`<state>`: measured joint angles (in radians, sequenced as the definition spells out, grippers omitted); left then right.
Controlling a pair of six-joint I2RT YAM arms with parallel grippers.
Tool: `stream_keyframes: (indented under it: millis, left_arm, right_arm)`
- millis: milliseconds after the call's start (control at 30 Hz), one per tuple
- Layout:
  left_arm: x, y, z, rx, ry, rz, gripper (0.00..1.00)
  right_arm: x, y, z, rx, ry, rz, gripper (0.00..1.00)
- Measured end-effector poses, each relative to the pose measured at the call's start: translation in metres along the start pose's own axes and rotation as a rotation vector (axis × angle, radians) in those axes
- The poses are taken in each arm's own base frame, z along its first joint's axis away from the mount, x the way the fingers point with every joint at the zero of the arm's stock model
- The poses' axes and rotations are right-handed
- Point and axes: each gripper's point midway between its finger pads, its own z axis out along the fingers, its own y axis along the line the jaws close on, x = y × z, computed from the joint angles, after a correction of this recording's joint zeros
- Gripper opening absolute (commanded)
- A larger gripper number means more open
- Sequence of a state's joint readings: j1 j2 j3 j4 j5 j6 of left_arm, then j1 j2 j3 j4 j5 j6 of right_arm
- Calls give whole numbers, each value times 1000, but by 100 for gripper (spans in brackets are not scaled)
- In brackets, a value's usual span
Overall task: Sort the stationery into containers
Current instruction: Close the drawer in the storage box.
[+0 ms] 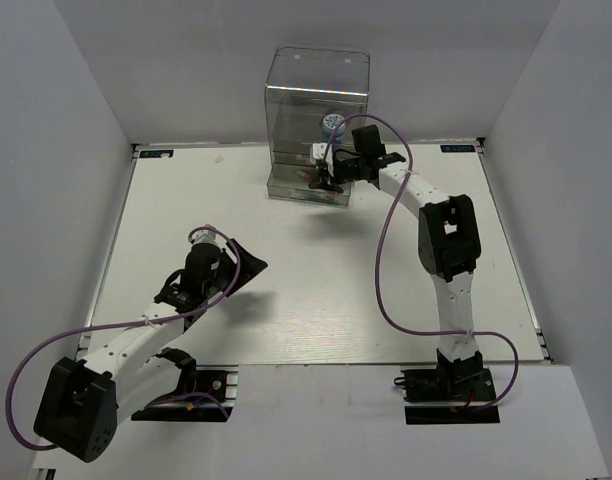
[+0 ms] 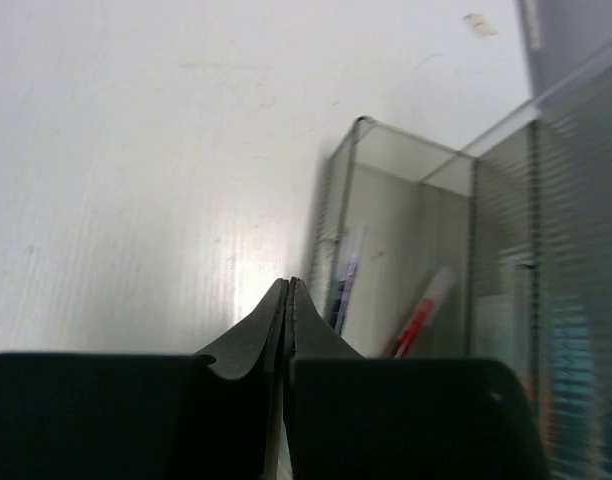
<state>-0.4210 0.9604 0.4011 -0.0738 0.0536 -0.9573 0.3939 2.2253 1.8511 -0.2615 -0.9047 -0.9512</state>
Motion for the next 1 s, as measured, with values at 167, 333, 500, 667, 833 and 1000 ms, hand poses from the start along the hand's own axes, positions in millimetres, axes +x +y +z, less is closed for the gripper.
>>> stream_keyframes:
  millis: [167,333,500,667,833,1000]
  left_arm:
    - [-2,-3,-2,13,-9,-2,80]
    - [-4,-5,-4,22,-16,-5,80]
    - [-2,-4,-4,19,-14,-11,80]
    - [1,0,-2,7,-6,-13,80]
    - [3,3,1,-3,6,-14,80]
    - [4,3,2,-2,11,-13,80]
  right_arm:
    - [24,29,7,-90,58,22,0]
    - [61,53,13,-153,139,43,0]
    - [94,58,9,-121,255,66,0]
    - [114,29,3,16,359,27,0]
    - [126,1,-5,155,428,5,0]
    - [127,-20,-10,243,461,-16,0]
